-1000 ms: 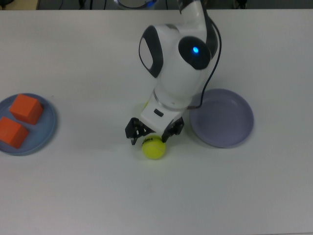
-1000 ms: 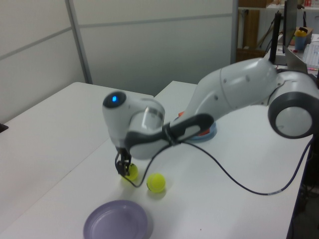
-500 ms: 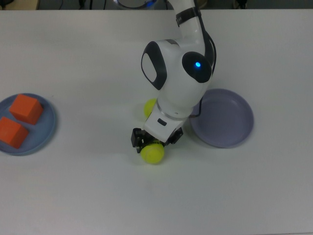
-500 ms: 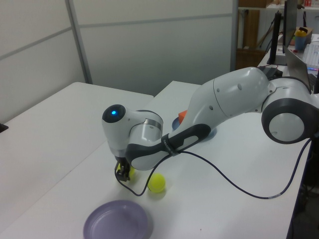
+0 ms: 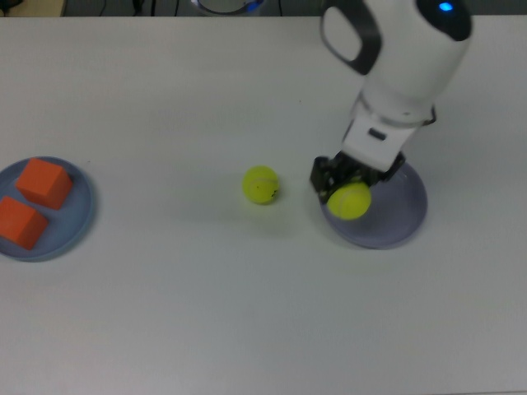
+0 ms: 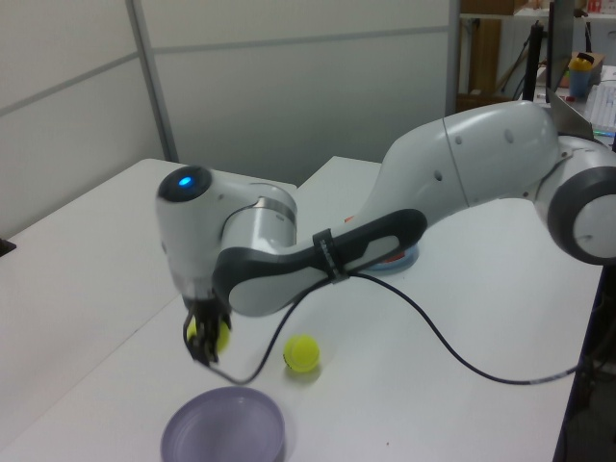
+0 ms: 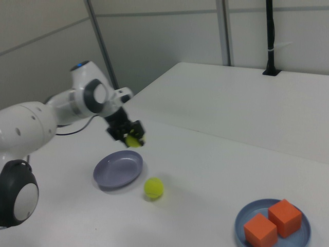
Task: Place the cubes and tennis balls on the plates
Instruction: 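Carry the tennis ball to the lavender plate and release it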
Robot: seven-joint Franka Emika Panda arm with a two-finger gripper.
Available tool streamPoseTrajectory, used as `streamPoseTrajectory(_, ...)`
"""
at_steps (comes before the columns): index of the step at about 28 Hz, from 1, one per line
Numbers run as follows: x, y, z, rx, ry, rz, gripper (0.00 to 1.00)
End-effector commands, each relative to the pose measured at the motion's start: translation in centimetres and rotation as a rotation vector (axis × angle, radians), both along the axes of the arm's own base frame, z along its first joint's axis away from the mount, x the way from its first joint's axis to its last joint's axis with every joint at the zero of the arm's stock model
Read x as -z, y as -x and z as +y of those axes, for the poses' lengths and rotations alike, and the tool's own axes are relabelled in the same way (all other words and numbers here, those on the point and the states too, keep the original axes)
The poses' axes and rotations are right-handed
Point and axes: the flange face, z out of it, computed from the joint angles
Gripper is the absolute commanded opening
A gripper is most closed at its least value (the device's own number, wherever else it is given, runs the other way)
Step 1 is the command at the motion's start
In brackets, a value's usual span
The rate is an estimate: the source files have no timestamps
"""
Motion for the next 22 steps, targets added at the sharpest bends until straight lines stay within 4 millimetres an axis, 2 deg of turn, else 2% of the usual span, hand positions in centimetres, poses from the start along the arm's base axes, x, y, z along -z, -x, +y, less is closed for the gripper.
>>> streamPoseTrajectory(1,2.6,4.4,2.4,0.065,0.077,0.112,0.48)
streamPoseTrajectory(3,3.6,5.3,3.0,0.079,0.094,0.127,0.93)
streamPoseTrajectory(4,3.8,5.6,3.2,0.088,0.095,0.127,1.0)
streamPoseTrajectory(9,3.8,5.6,3.5,0.102,0.088,0.124,1.0)
streamPoseTrajectory(14,2.0,5.2,3.4,0.102,0.068,0.104,1.0)
streamPoseTrajectory(15,0.8,4.8,2.7,0.099,0.062,0.09,1.0)
streamPoseTrajectory(17,-0.1,4.2,1.4,0.093,0.076,0.092,1.0)
streamPoseTrajectory(19,-0.4,3.3,-1.0,0.091,0.106,0.118,1.0)
streamPoseTrajectory(20,-0.4,2.7,-3.0,0.084,0.137,0.151,1.0)
streamPoseTrajectory(22,-0.3,2.1,-4.8,0.099,0.164,0.177,1.0)
